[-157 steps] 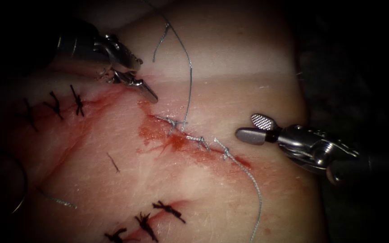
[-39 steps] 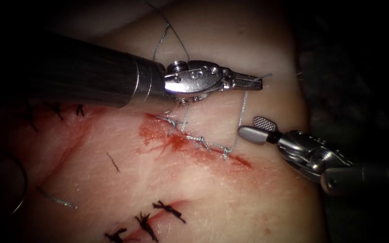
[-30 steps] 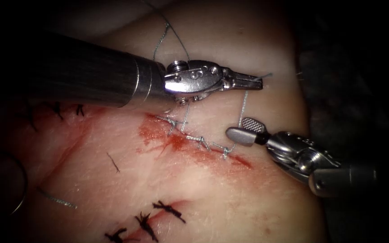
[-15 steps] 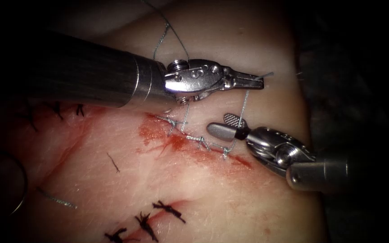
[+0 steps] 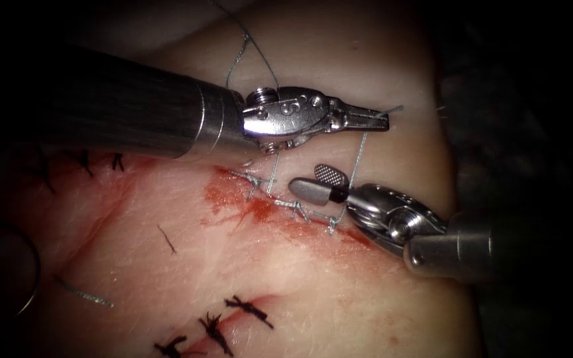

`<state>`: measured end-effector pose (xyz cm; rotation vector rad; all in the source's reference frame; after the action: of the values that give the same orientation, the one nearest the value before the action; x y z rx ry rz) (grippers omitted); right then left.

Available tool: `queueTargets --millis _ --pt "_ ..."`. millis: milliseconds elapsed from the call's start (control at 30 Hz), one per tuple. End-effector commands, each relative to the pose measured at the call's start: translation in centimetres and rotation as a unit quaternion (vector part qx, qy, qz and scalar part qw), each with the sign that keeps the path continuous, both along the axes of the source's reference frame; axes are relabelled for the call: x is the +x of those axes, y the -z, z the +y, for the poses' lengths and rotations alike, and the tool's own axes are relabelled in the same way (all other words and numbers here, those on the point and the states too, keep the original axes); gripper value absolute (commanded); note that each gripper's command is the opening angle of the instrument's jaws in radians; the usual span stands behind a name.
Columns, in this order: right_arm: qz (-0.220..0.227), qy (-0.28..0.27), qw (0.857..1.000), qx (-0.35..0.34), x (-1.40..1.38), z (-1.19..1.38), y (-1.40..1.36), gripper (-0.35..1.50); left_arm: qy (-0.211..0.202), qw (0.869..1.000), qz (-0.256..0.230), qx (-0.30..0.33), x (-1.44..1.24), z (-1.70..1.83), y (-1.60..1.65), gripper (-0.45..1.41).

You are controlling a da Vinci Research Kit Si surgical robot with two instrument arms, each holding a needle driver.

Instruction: Wound Closure

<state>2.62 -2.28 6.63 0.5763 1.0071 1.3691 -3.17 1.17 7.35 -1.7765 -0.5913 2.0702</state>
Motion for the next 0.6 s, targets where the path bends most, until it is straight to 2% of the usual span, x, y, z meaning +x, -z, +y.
queueTargets --millis 33,200,333,433,467,600 --pt "0.001 0.000 1.000 0.000 0.08 -0.03 -0.03 1.30 0.001 1.000 -0.001 0.000 -0.05 -0.01 -0.05 -0.45" --pt "0.002 -0.001 1.000 0.003 0.08 -0.06 -0.06 1.23 0.001 1.000 -0.001 0.000 -0.05 -0.01 -0.05 -0.45" --pt "0.005 -0.003 1.000 0.010 0.05 -0.08 -0.06 0.83 0.001 1.000 -0.002 0.001 -0.05 0.00 -0.04 -0.45" --pt "0.006 -0.003 1.000 0.012 0.03 -0.08 -0.06 0.44 0.001 1.000 -0.002 0.001 -0.05 0.00 -0.04 -0.45" --pt "0.006 -0.003 1.000 0.012 0.02 -0.09 -0.06 0.24 0.001 1.000 -0.002 0.001 -0.05 -0.01 -0.04 -0.45" --pt "0.007 -0.004 1.000 0.015 0.01 -0.09 -0.06 -0.05 0.001 1.000 -0.001 0.001 -0.05 -0.01 -0.03 -0.45"
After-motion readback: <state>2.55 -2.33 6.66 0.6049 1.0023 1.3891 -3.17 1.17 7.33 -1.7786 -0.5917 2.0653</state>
